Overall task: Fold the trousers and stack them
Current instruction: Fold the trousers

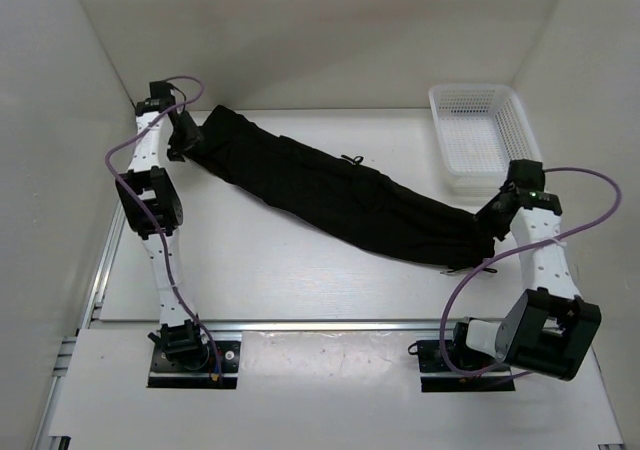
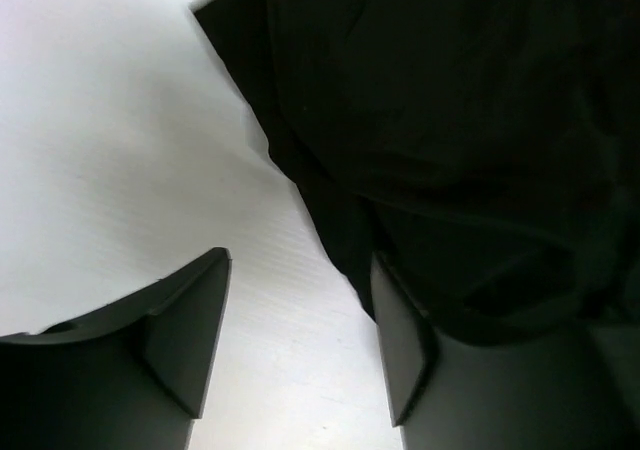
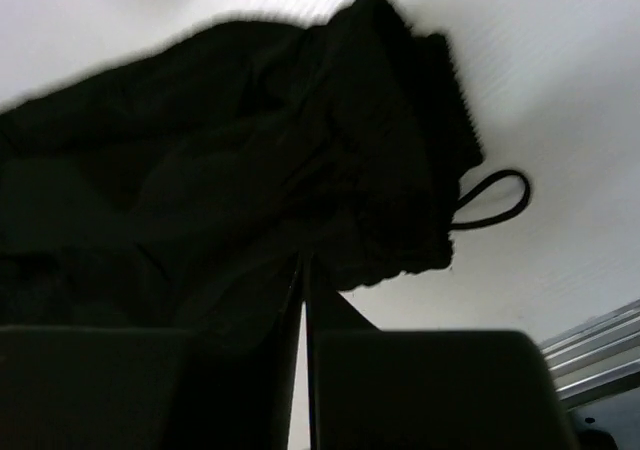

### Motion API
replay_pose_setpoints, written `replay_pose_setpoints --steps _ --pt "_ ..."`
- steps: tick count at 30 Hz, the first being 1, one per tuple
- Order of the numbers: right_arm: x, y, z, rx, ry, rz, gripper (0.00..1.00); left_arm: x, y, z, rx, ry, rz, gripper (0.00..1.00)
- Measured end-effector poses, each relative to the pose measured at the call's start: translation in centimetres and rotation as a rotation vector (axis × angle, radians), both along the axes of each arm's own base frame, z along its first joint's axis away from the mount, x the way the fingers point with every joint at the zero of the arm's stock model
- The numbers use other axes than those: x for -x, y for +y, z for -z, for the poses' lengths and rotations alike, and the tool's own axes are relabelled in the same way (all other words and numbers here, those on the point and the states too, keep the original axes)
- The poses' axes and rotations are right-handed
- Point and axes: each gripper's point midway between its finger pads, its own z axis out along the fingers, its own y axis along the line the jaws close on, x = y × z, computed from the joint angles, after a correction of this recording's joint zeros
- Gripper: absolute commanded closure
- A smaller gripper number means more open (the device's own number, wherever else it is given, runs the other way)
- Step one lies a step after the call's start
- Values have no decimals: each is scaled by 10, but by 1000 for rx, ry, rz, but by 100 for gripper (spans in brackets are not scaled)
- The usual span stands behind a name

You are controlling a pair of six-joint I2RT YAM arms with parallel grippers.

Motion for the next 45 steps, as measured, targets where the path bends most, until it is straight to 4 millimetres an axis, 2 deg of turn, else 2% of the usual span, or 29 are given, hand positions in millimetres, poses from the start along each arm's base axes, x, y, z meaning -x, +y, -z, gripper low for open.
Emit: replay_pose_setpoints --steps 3,5,7,11,13,14,16,20,24,26,30,31,33,35,41,42,45 --pt "6 21 22 -55 50 -64 90 4 -9 33 22 70 2 22" --pt "7 25 34 -82 83 -76 88 5 -15 50 34 103 8 21" --pt "2 26 44 -97 104 -80 85 5 -20 61 44 122 7 25" --pt "-7 25 75 -119 176 -79 84 -5 -28 75 66 117 2 47" --pt "-9 24 90 -127 221 -70 84 -7 -30 75 74 114 -5 58" --pt "-12 23 97 -128 242 -62 84 -7 -31 76 77 114 -11 75" --pt "-21 19 109 -128 271 -52 84 -5 -32 79 87 123 -25 90" --pt "-41 15 121 -134 298 -48 80 -5 -34 80 101 123 -31 90" --pt "-58 11 119 -123 274 -54 67 1 -31 80 93 129 -55 90" --pt "-60 10 119 -121 270 -59 60 11 -29 80 82 151 -70 90" --pt "-62 11 119 -122 267 -71 55 33 -21 80 63 197 -95 90" --pt "-62 12 119 -125 264 -74 48 38 -18 80 53 207 -102 90" --pt "-65 14 118 -131 252 -84 42 48 -13 79 36 221 -115 90" --pt "-67 17 117 -130 239 -95 34 61 -9 79 21 242 -126 90" --pt "-62 25 113 -119 205 -123 22 110 5 78 -15 305 -170 90" --pt "-60 27 111 -111 202 -132 17 117 9 78 -17 313 -181 90" --pt "-58 38 100 -85 180 -166 13 134 19 78 -36 334 -211 90"
